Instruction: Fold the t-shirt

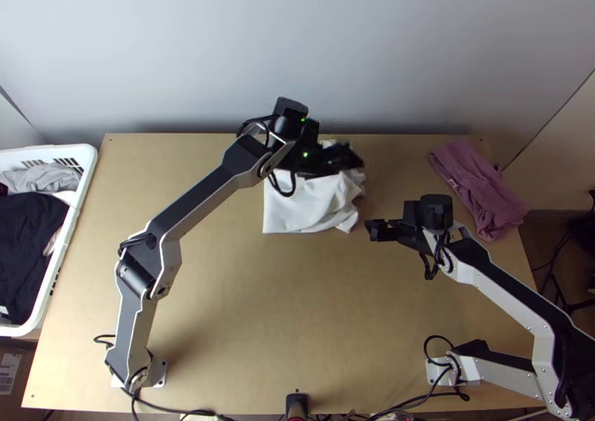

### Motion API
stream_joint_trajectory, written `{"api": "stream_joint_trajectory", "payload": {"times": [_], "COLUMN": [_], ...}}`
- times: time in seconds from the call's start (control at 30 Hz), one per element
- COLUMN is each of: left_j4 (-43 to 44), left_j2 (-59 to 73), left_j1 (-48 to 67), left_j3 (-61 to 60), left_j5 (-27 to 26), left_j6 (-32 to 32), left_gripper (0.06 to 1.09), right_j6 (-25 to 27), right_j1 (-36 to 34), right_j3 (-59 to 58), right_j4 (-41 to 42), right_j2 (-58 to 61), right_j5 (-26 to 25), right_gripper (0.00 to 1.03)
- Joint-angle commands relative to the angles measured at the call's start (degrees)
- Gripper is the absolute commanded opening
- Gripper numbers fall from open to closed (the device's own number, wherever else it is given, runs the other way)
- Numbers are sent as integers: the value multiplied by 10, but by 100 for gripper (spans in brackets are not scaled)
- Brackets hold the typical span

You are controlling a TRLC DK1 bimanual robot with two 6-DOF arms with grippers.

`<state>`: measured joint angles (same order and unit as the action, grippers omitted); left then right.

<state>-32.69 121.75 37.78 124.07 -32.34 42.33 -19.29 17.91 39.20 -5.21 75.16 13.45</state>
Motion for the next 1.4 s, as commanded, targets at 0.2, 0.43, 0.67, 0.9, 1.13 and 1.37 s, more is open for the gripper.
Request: {"api": "stream_joint_trajectory", "payload": {"times": [0.2,0.43,0.67,0.9,1.13,1.37], "left_j4": [-167,-217,-210,-210,-209,-208], "left_j2": [37,-1,-114,-218,-303,-344], "left_j1": [-38,-102,-213,-298,-336,-348], "left_j3": [-77,-78,-162,-231,-306,-344], "left_j5": [48,52,52,44,39,39], "left_j6": [-223,-230,-243,-255,-272,-268], "left_gripper": [104,104,104,104,104,104], "right_j6": [-4,-29,-92,-167,-203,-236], "right_j1": [41,49,87,108,90,74], "right_j3": [17,10,-16,-16,10,93], "right_j4": [0,0,3,108,195,195], "right_j2": [-2,14,27,118,175,254], "right_j5": [0,0,0,-1,-1,-13], "right_gripper": [99,99,99,99,99,99]}}
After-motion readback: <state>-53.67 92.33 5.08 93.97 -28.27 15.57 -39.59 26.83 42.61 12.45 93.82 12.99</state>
